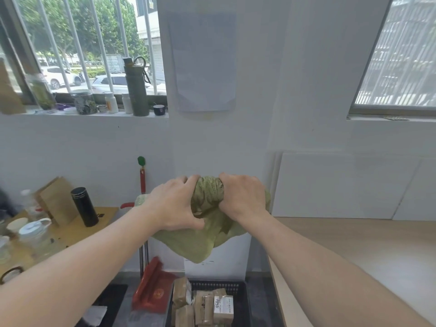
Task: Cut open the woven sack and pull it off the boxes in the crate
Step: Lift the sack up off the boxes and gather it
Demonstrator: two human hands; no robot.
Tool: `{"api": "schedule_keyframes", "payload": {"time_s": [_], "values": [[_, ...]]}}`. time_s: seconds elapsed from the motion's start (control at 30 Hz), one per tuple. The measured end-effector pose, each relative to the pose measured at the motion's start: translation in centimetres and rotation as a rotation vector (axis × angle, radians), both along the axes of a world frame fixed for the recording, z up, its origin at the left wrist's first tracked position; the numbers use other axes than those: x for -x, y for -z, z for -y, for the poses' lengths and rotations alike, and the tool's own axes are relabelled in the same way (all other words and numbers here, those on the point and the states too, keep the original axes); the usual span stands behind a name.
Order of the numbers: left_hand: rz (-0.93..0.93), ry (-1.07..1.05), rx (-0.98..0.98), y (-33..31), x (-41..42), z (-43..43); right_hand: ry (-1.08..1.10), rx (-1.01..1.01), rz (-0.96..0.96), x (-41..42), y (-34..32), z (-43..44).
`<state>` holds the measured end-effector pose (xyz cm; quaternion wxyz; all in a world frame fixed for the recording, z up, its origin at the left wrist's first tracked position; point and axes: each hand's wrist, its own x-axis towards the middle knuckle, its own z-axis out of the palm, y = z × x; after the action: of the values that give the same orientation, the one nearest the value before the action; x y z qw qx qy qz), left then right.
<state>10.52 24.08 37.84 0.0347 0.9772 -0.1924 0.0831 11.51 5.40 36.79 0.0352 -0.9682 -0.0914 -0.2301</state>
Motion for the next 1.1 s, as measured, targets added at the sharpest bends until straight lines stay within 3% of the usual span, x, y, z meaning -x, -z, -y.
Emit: {"api": "schedule_keyframes", "payload": {"time_s": [0.17,0.27,0.5,0.63,0.73,0.83,0.97,1.1], "values": [[0.369,-0.032,-0.243,1.5,0.0,0.0,0.046,-0.205,-0.135,0.6,-0.7,-0.4],[0.501,-0.063,-0.197,2.1,-0.4,-0.5,0.04,-0.288,-0.236,0.8,-0.9,-0.8],[0.453,-0.04,-0.202,1.3,-0.7,-0.7,-0.034,-0.318,-0.297,1.0,-0.3,-0.3],[0.362,-0.099,-0.204,0.6,-0.5,-0.1,-0.092,-0.133,-0.075,1.0,1.1,0.5],[0.243,-0.174,0.0,-0.6,-0.3,0.1,-0.096,0.081,0.141,1.7,1.8,0.4],[0.139,-0.187,0.206,-1.1,-0.3,0.3,-0.058,0.128,0.186,1.9,2.2,-0.1],[-0.203,-0.13,0.485,-1.8,-0.3,0.4,0.019,0.162,0.254,1.2,2.5,0.4],[-0.554,-0.064,0.713,-2.0,0.2,0.1,-0.046,0.15,0.524,0.7,2.5,0.7]]}}
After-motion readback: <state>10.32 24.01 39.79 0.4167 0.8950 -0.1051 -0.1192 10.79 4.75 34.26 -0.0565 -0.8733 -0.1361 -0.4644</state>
